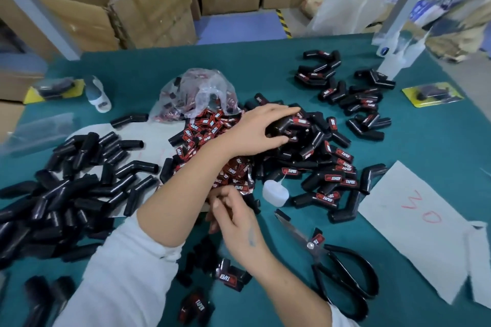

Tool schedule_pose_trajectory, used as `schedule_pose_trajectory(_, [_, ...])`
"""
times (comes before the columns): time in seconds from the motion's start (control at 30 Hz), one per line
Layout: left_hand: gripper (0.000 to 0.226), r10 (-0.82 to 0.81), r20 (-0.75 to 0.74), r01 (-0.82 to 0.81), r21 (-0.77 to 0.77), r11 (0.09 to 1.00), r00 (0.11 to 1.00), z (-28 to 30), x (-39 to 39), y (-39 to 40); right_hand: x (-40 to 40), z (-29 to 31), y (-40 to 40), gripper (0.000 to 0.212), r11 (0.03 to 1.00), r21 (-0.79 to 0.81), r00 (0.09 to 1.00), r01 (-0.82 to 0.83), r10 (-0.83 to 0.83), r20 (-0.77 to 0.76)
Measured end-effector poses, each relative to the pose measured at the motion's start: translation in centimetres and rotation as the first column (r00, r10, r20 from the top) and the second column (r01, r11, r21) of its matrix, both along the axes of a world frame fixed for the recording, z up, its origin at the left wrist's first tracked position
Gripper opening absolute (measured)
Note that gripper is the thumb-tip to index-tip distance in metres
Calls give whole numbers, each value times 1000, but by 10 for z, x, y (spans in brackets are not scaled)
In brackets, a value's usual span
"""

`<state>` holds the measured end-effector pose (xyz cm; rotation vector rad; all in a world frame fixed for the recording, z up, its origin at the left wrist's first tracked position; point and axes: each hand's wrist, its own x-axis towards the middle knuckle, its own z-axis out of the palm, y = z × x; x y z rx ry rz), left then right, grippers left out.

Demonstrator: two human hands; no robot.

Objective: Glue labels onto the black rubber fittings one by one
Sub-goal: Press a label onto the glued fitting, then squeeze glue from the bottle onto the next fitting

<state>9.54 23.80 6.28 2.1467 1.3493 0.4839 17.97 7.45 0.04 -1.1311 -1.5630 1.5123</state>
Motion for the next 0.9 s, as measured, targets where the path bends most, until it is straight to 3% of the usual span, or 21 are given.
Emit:
schedule_pose_trajectory(0.13, [61,90,183,-98,37,995,979,6,-29,-46,2,1,-1,11,1000,2,1000,-10,10,-13])
schedule_pose_trajectory(0.2, [46,208,163,-229,117,966,964,3,-60,-77,1,6,-3,13,999,34,1000,-19,19,-2])
schedule_pose_trajectory(0.27, [32,380,40,-376,264,888,924,-8,-102,-108,2,12,-6,15,997,71,999,-25,23,24])
schedule_pose_trajectory(0.37, [31,660,-245,-561,370,741,710,-28,-169,-148,9,23,-14,21,981,178,991,-77,56,120])
schedule_pose_trajectory(0.43, [39,671,-429,-580,342,740,604,-41,-194,-162,19,28,-24,22,954,286,984,-89,40,174])
schedule_pose_trajectory(0.53, [49,635,-491,-571,296,766,597,-55,-205,-160,42,33,-37,16,899,416,974,138,-199,109])
schedule_pose_trajectory(0.6, [48,645,-453,-564,319,762,616,-59,-206,-154,64,31,-34,7,827,445,902,344,-423,88])
schedule_pose_trajectory(0.67, [40,662,-403,-560,352,750,632,-58,-206,-151,86,29,-20,22,824,355,823,442,-530,205])
schedule_pose_trajectory(0.8, [31,730,-203,-564,513,647,652,-48,-190,-160,98,16,8,53,936,297,741,187,-333,583])
schedule_pose_trajectory(0.87, [30,719,-12,-629,476,615,695,-43,-169,-176,87,15,19,41,930,357,673,88,-320,667])
schedule_pose_trajectory(0.9, [27,713,128,-700,372,610,690,-39,-156,-187,83,16,24,32,920,386,659,62,-328,677])
